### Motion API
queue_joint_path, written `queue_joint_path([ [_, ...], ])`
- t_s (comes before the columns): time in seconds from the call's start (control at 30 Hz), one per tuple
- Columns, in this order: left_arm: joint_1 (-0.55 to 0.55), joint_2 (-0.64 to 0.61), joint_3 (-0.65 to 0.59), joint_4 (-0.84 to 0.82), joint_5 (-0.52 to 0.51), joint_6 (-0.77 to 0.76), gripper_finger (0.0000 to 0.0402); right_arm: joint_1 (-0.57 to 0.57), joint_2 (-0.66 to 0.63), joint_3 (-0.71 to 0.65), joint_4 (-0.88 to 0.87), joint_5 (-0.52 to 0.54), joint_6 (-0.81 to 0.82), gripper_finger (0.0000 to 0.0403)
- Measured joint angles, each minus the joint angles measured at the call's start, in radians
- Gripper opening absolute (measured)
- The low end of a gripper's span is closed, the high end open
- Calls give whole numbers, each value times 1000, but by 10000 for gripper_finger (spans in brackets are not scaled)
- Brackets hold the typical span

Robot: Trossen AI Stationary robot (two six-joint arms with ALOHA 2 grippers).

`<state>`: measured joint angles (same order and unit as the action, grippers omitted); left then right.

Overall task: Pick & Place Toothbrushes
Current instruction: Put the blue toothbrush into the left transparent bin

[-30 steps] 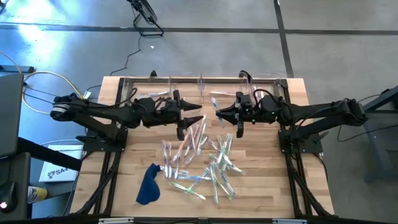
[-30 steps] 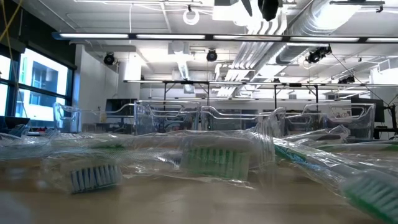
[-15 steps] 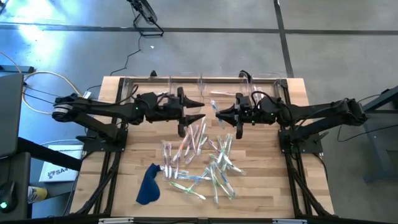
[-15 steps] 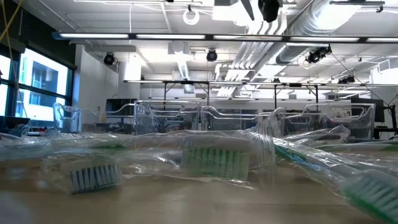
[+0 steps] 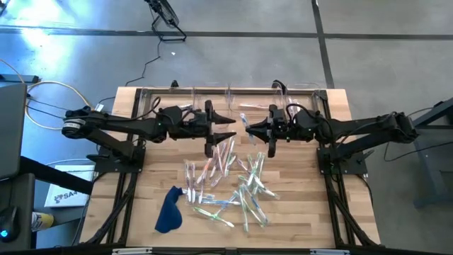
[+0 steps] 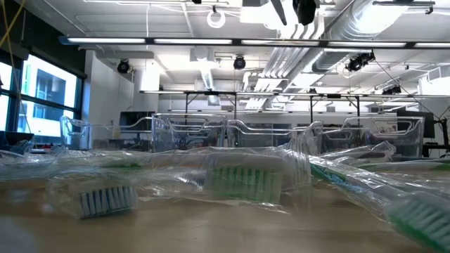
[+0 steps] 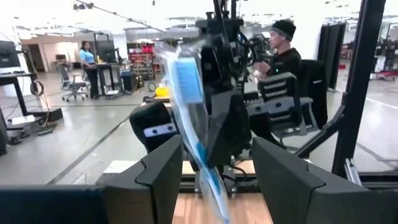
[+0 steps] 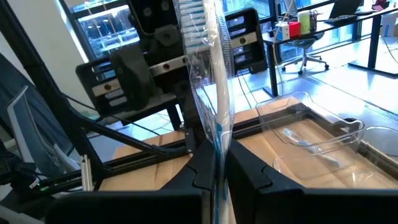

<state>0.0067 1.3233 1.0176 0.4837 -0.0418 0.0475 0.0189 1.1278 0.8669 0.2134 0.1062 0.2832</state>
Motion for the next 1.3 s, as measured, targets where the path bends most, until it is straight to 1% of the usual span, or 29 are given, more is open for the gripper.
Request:
queue_joint_path([
  [0.13,0,10,0,-7,0,-3,187,0,0,0,0,-3,-2,15],
  [0.3,0,40,0,46,-1,-11,187,0,0,0,0,-12,-23,15],
  [0.43,14,65,18,32,1,-33,187,2,11,0,7,-35,-26,15],
  [0.5,20,93,42,55,-1,-53,187,2,20,0,9,-37,-27,15],
  [0.67,41,113,61,46,6,-73,187,2,22,0,12,-55,-38,15],
  [0.87,46,115,64,39,17,-76,187,1,24,0,16,-54,-45,15],
  [0.93,46,115,64,44,37,-76,187,1,33,0,19,-54,-45,15],
  [1.13,45,123,65,47,41,-79,187,1,76,0,46,-57,-45,15],
  [1.3,45,130,65,37,70,-90,187,1,83,0,49,-50,-45,15],
])
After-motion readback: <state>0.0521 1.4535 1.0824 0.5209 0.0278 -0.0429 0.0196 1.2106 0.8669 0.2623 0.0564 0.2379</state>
